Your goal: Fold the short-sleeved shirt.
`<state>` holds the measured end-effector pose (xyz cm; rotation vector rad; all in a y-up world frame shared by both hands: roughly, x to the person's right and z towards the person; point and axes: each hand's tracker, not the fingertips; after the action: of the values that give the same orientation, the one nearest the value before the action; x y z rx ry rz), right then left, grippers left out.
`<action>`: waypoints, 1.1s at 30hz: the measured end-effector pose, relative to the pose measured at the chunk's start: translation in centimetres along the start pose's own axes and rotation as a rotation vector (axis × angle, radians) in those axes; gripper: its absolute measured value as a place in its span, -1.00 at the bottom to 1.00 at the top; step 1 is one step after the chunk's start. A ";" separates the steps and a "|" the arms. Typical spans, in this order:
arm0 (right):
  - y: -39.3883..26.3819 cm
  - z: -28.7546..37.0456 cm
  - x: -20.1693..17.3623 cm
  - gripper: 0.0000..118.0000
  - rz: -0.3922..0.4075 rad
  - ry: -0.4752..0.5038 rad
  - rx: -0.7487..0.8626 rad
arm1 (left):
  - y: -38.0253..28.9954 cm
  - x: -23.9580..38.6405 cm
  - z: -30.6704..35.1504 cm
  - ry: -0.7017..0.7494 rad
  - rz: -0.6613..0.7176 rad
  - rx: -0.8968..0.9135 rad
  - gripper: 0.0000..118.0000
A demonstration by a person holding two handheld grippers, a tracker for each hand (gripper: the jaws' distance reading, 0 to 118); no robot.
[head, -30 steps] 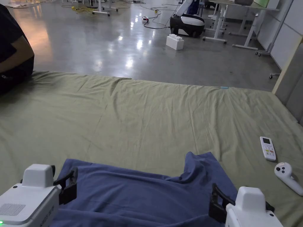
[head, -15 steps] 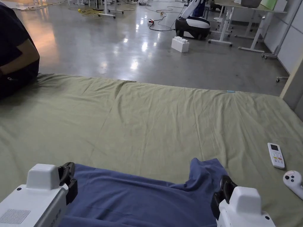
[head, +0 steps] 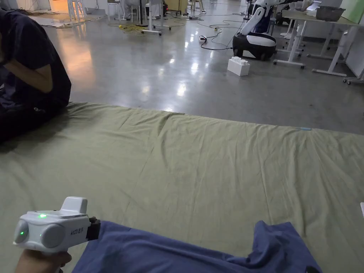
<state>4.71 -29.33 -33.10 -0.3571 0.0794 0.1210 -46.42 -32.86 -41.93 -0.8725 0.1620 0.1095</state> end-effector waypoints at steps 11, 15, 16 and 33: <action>-3.2 -1.6 3.1 -0.99 -0.001 -0.073 -0.140 | 1.4 0.6 -9.5 0.041 -0.058 -0.220 0.04; -3.6 -2.6 4.0 -0.99 -0.006 -0.085 -0.181 | 1.0 2.0 -9.0 0.053 -0.052 -0.170 -0.23; -3.5 -3.2 4.2 -0.99 -0.005 -0.088 -0.197 | 0.8 2.1 -8.9 0.046 -0.060 -0.156 -0.43; -1.2 -23.4 8.7 0.22 0.024 0.011 -0.646 | 1.0 2.8 -3.6 0.062 -0.106 -0.082 -0.89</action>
<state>12.21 -37.82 -55.38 -1.0021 0.0535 0.1678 -44.22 -34.95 -45.44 -0.9655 0.1699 -0.0106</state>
